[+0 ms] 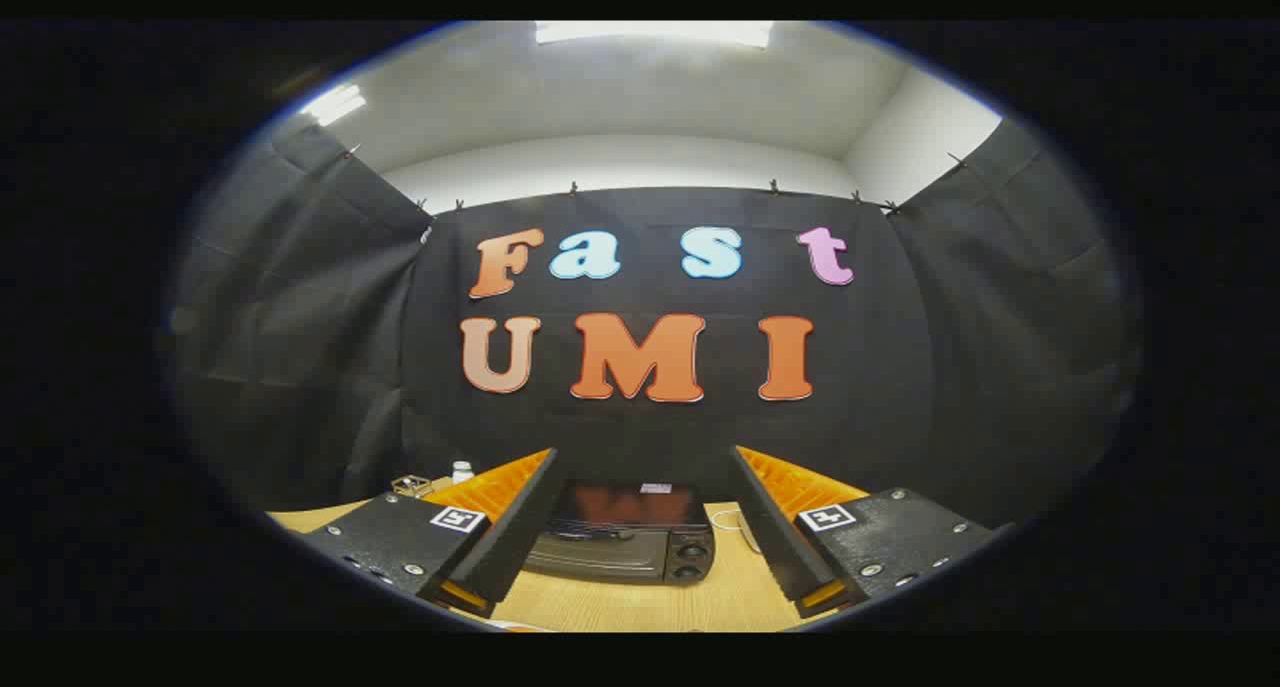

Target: Open the toaster oven, put the food inside, and close the toaster oven door.

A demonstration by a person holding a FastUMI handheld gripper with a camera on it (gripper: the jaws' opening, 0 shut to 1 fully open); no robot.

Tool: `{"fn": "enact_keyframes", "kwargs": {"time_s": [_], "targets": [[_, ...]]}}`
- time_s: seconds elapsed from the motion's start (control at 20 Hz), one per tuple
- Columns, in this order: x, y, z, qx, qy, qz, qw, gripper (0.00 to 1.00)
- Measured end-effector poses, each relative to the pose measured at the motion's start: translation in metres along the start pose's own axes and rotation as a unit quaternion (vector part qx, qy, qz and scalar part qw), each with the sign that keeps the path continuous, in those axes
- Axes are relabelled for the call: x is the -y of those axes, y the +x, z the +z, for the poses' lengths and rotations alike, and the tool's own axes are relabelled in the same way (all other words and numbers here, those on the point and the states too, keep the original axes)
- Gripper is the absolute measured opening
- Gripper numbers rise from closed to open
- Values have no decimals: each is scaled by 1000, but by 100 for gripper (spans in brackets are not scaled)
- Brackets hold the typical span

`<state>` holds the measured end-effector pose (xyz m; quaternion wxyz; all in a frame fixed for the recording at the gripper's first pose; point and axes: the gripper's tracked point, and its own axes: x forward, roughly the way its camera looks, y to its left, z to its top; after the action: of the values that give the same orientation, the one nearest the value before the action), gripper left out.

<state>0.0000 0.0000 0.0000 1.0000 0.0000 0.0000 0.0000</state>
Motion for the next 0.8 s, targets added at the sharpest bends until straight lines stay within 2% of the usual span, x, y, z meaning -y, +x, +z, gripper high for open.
{"fn": "enact_keyframes", "kwargs": {"time_s": [0.8], "targets": [[-8,3,13,9,13,11,1000,98]]}}
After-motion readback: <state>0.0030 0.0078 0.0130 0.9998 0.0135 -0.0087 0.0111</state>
